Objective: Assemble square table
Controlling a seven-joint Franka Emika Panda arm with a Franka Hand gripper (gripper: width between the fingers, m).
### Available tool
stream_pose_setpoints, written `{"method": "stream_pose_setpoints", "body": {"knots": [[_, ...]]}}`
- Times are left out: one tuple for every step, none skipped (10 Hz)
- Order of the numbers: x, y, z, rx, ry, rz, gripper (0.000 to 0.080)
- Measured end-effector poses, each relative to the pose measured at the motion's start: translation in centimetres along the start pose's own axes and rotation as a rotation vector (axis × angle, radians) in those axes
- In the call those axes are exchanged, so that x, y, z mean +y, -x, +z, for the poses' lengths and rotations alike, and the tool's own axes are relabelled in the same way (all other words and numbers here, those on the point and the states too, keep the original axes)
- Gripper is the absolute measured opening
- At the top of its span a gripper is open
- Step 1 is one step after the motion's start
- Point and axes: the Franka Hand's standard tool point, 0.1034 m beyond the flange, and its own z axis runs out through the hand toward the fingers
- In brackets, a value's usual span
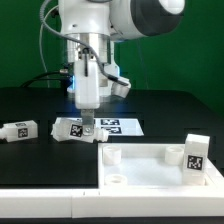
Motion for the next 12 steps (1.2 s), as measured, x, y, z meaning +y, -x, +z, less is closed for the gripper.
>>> {"method": "stream_pose_setpoints", "body": {"knots": [[0.0, 0.3, -0.1, 0.002, 0.001, -0.056, 0.0285], [0.5, 1.4, -0.3, 0.001, 0.005, -0.166, 0.0285], [0.8, 2.3, -1.1, -0.005, -0.001, -0.264, 0.0285], [0.8, 3.8, -2.3, 0.005, -0.019, -0.418, 0.0286], [0.8, 5.2, -2.7, 0.011, -0.027, -0.543, 0.0286], [0.7, 6.3, -2.8, 0.015, -0.030, -0.643, 0.0286], [0.5, 6.3, -2.8, 0.015, -0.028, -0.714, 0.0286], [0.3, 6.3, -2.8, 0.017, -0.028, -0.768, 0.0286], [0.2, 6.4, -2.8, 0.017, -0.028, -0.806, 0.0286], [0.4, 6.8, -2.8, -0.009, -0.020, -0.865, 0.0286], [0.7, 7.4, -3.3, -0.065, -0.018, -0.898, 0.0286], [0.8, 8.2, -4.1, -0.070, -0.032, -0.937, 0.0286]]}}
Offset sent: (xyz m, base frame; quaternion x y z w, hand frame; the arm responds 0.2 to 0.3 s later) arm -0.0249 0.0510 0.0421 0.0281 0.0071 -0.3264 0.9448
